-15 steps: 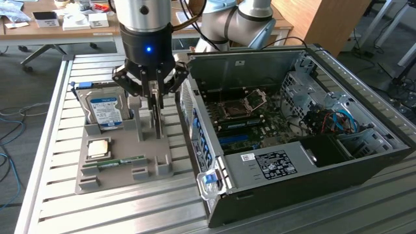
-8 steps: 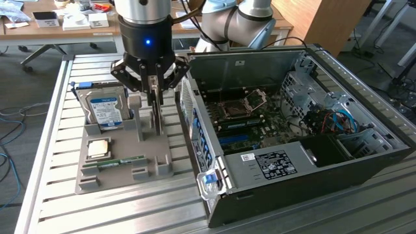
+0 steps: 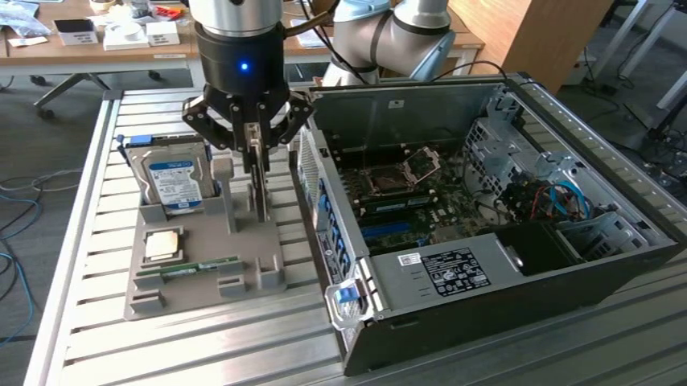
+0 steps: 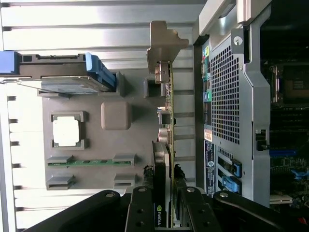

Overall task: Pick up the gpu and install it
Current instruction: 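Pick up the gpu and move the gpu toward the slot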

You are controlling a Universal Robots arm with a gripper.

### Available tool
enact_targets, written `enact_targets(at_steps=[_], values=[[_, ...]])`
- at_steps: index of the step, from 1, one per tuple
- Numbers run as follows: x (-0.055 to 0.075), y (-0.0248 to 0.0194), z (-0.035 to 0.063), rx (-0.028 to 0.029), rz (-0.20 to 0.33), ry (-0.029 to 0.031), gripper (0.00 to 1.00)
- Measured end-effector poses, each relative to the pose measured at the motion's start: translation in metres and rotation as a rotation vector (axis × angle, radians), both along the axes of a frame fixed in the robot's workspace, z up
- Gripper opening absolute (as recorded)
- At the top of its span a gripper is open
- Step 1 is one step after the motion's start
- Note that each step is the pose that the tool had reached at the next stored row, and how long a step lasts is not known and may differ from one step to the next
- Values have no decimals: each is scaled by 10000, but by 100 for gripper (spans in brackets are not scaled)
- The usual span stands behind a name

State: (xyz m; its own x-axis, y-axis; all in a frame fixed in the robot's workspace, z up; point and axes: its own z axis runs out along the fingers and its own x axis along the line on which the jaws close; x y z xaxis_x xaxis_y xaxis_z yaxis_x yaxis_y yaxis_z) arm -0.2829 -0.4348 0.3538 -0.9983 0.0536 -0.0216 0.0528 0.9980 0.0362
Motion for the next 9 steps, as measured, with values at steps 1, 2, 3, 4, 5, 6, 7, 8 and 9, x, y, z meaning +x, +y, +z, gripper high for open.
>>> enact_targets(at_steps=[1, 2, 3, 4, 5, 6, 7, 8, 9], values=[[0, 0, 4, -2, 0, 3, 27], [0, 0, 10, -4, 0, 4, 27], [0, 0, 16, -2, 0, 3, 27], [0, 0, 23, -1, 0, 1, 27], [0, 0, 29, -1, 0, 1, 27], [0, 0, 34, 0, 0, 0, 27], [0, 0, 38, 0, 0, 0, 27], [0, 0, 40, 1, 0, -1, 27], [0, 0, 42, 0, 0, -1, 27]])
